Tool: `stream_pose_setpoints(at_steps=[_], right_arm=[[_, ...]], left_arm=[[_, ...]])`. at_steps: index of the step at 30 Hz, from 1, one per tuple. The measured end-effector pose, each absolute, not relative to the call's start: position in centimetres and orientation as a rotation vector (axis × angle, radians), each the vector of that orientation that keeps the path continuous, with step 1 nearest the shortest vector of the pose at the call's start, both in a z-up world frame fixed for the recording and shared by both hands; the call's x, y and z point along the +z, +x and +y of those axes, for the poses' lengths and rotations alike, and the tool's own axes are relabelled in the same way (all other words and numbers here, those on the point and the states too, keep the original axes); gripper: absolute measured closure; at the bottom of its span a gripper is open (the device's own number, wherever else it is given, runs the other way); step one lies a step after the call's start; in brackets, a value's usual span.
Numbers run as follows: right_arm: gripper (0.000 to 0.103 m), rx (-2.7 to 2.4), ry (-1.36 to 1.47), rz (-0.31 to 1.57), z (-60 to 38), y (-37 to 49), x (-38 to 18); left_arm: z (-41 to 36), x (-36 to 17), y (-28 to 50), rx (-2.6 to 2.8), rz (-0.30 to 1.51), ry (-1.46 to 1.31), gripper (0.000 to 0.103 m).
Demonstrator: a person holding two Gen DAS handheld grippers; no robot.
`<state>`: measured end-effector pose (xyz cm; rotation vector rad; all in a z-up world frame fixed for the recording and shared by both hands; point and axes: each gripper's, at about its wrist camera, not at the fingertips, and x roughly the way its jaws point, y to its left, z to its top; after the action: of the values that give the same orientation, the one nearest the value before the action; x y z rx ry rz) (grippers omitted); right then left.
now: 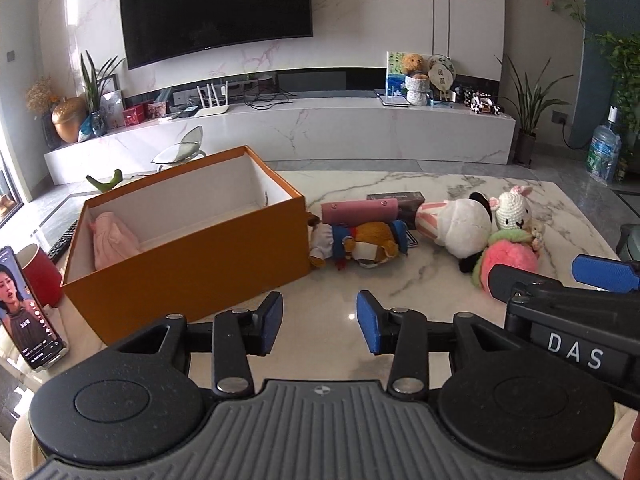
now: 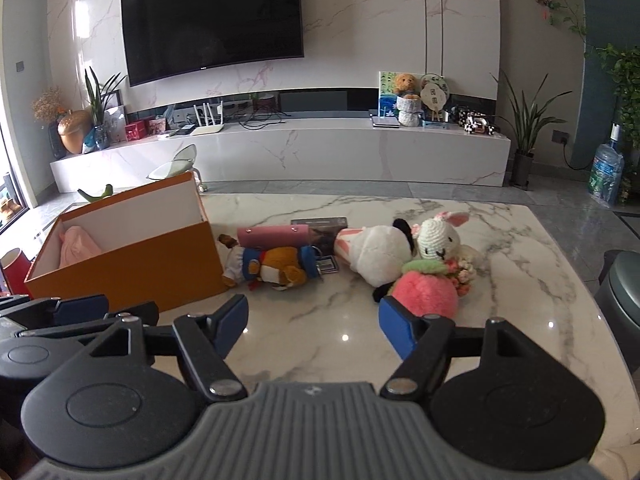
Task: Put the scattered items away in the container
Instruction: 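Grasp the pink fluffy peach with the right tool while the left tool approaches the panda plush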
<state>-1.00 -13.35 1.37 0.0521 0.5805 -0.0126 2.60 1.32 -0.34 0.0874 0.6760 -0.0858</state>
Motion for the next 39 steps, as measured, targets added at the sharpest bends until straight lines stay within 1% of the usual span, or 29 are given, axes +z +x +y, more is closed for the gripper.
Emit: stream_pose_setpoints(at_steps=[12,27,39], right_arm=[[0.028,-0.115,0.108,0.652,-18.2,2.0,-1.9],[0.028,-0.198,0.146,0.744,-23.1,8.6,-6.3],[0.028,-0.176,0.169,0.784,-24.7,14.1,-8.6]], left_arm=[[-3.3,-3.2,5.5,-0.204,0.732,0.147,0.055],[-8.8,-6.8,12.5,-0.324,0.774,0.185,0.056],[-9.5,-9.0,16.9,-0.319,0.816,0.154,0.057]])
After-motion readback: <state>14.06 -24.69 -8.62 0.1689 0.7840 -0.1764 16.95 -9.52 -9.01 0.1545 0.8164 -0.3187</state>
